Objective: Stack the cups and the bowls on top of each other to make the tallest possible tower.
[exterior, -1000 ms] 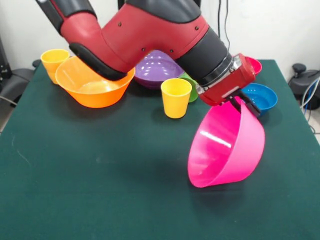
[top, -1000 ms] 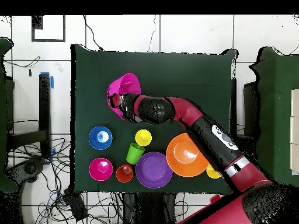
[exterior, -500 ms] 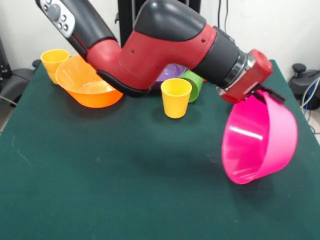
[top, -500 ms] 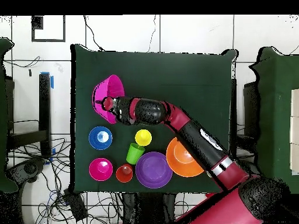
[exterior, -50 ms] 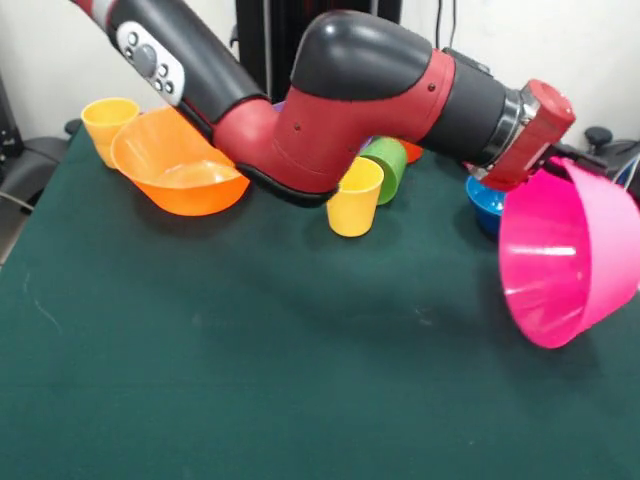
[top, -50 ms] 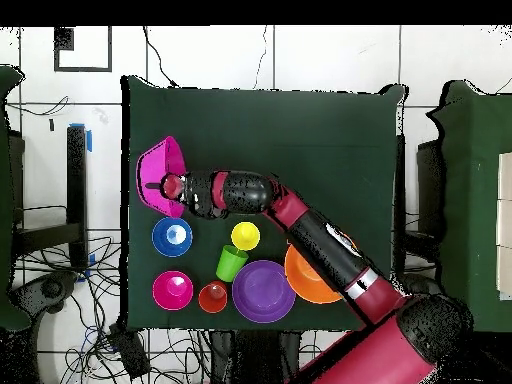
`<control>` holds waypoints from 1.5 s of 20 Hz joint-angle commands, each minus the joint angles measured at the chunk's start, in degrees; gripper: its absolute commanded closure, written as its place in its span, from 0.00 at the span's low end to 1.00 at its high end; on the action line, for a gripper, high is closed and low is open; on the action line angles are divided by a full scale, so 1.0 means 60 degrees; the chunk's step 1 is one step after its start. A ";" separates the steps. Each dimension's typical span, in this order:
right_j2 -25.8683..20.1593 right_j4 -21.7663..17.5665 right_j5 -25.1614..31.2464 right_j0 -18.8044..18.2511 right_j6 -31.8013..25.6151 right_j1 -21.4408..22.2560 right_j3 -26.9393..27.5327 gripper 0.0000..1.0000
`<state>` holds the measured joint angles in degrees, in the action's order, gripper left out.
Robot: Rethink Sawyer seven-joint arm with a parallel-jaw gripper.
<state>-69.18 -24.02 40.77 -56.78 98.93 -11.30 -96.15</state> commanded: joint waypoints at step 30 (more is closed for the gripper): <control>-0.0540 0.0747 0.3081 0.0650 -0.4427 -0.2527 0.2501 1.00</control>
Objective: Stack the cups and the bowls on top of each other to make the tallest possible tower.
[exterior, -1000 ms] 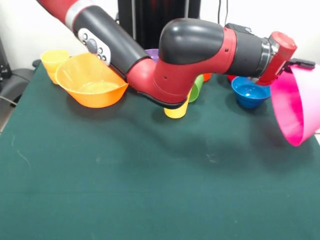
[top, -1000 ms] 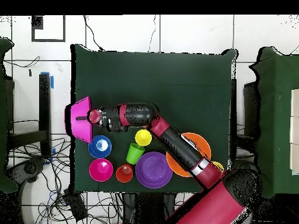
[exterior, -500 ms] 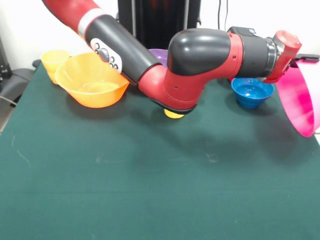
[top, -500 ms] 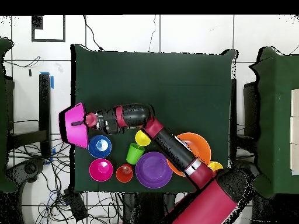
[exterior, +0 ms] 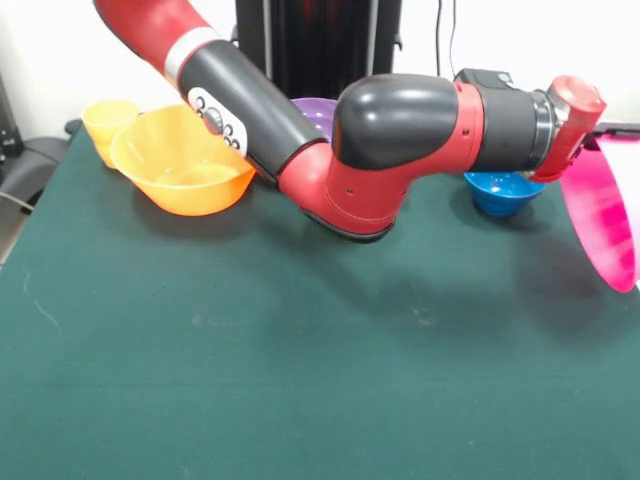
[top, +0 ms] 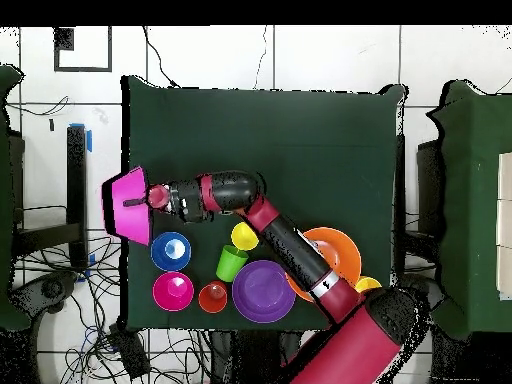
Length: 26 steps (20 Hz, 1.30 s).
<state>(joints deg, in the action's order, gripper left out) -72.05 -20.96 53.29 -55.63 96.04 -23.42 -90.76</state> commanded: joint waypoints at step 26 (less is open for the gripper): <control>-0.0332 0.1016 0.2203 0.0414 -0.5360 -0.1473 0.1967 1.00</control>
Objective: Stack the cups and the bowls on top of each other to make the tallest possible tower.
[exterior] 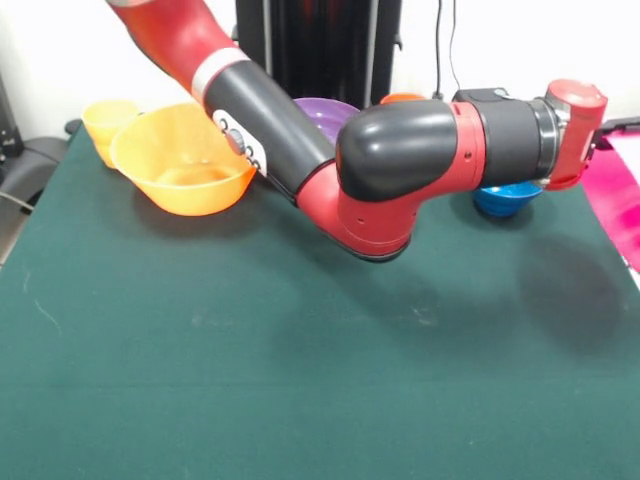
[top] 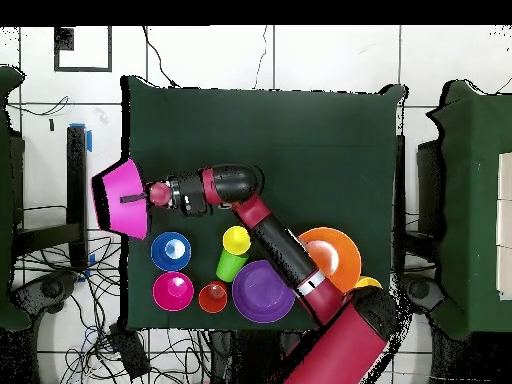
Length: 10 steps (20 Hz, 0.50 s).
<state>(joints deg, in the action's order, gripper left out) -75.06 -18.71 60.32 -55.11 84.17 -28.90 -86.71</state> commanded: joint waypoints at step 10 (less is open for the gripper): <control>0.0147 0.0936 0.1719 0.0349 -0.3459 -0.0802 0.1598 1.00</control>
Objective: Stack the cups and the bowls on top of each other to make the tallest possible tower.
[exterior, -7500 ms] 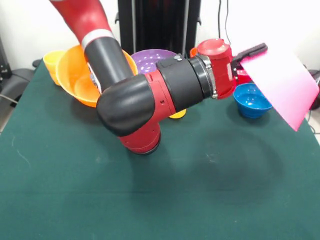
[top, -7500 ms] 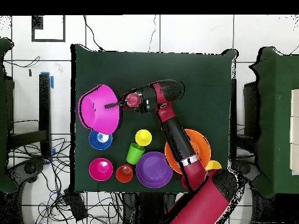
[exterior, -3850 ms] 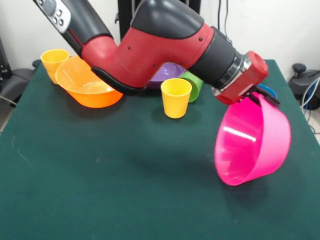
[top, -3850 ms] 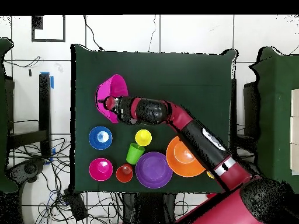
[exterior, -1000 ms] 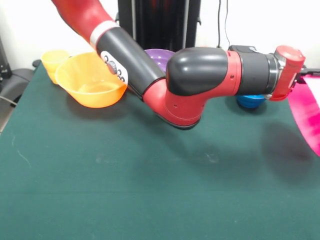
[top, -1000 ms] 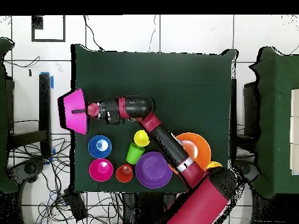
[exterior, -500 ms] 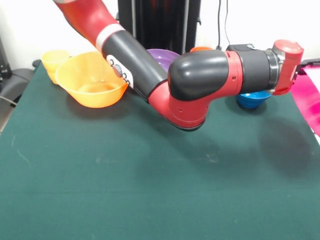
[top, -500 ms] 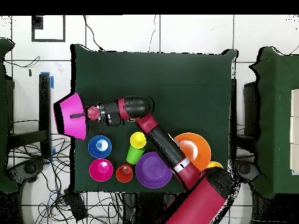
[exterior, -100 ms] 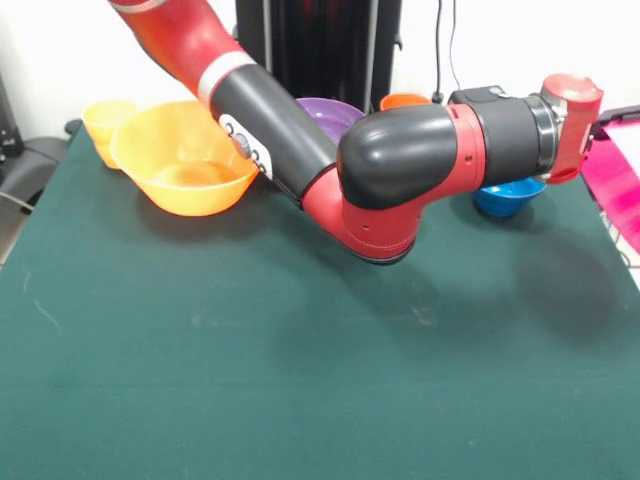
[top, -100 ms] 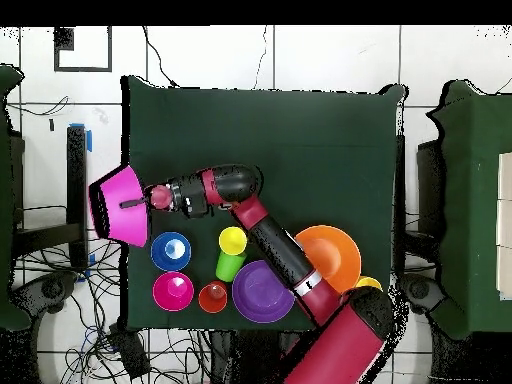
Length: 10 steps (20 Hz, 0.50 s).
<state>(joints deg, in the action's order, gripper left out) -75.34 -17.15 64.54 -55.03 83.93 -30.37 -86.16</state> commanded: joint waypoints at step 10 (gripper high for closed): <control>0.0320 0.0488 0.1206 0.0332 -0.3249 -0.0181 0.1549 1.00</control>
<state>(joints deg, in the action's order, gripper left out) -75.40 -16.34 66.91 -55.01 83.60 -30.77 -85.97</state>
